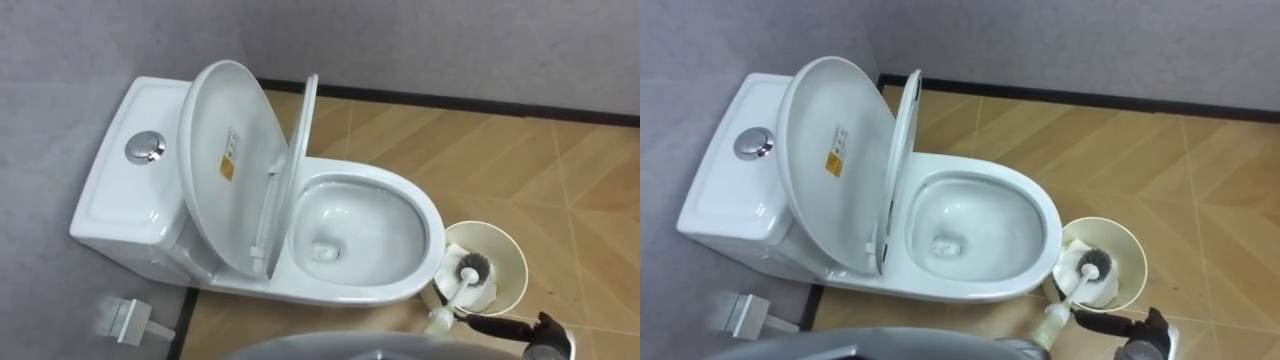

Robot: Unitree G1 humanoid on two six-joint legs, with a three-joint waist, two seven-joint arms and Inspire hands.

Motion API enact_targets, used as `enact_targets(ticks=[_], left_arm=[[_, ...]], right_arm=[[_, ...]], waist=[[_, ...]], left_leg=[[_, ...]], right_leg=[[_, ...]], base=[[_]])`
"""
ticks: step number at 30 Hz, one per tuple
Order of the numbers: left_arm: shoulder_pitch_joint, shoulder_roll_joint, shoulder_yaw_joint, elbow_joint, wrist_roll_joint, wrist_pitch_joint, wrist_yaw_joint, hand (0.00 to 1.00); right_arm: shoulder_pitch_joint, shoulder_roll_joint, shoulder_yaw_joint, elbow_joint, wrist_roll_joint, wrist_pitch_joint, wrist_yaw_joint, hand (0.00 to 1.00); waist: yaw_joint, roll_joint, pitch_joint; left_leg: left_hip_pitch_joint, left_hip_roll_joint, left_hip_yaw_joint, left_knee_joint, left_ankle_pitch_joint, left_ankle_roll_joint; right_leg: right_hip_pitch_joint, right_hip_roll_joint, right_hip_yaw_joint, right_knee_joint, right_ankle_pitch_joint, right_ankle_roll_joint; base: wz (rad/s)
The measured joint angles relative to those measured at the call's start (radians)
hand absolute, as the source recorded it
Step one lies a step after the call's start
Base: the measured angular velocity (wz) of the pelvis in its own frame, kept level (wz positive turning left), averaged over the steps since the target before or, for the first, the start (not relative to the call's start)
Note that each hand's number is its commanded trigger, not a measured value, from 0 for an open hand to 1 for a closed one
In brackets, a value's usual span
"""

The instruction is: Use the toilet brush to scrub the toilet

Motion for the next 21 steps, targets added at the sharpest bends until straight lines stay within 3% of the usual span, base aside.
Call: enact_targets(ticks=[10, 13, 17, 21], left_arm=[[0.013, -0.018, 0.003, 0.000, 0.042, 0.032, -0.001, 0.00], [0.012, -0.022, 0.003, 0.002, 0.083, 0.063, -0.023, 0.00], [0.008, -0.030, -0.002, 0.016, 0.126, 0.096, -0.042, 0.00], [0.006, -0.035, -0.003, 0.023, 0.126, 0.105, -0.044, 0.00]], right_arm=[[0.007, 0.001, 0.000, 0.121, -0.001, 0.014, 0.044, 0.00], [0.027, -0.001, 0.011, 0.159, -0.002, 0.043, 0.098, 0.00], [0.021, -0.002, 0.058, 0.256, -0.050, 0.072, 0.176, 0.00], [0.021, -0.002, 0.088, 0.286, -0.165, 0.119, 0.229, 0.00]], waist=[[-0.002, 0.000, -0.0039], [0.000, -0.005, -0.0067], [0.000, -0.002, -0.0041], [-0.001, -0.003, -0.0032]], left_leg=[[0.001, -0.001, -0.011, 0.000, 0.000, 0.000], [0.001, -0.001, -0.006, -0.001, 0.000, 0.000], [0.018, 0.000, -0.008, -0.002, 0.000, 0.000], [0.026, -0.001, -0.011, -0.002, 0.000, 0.000]], right_leg=[[0.004, -0.001, -0.007, 0.000, 0.000, 0.000], [0.006, -0.002, -0.013, -0.001, 0.000, 0.000], [0.019, -0.001, -0.008, -0.001, 0.000, 0.000], [0.023, -0.001, -0.003, 0.002, 0.000, 0.000]], base=[[0.01], [0.00], [-0.02], [0.00]])
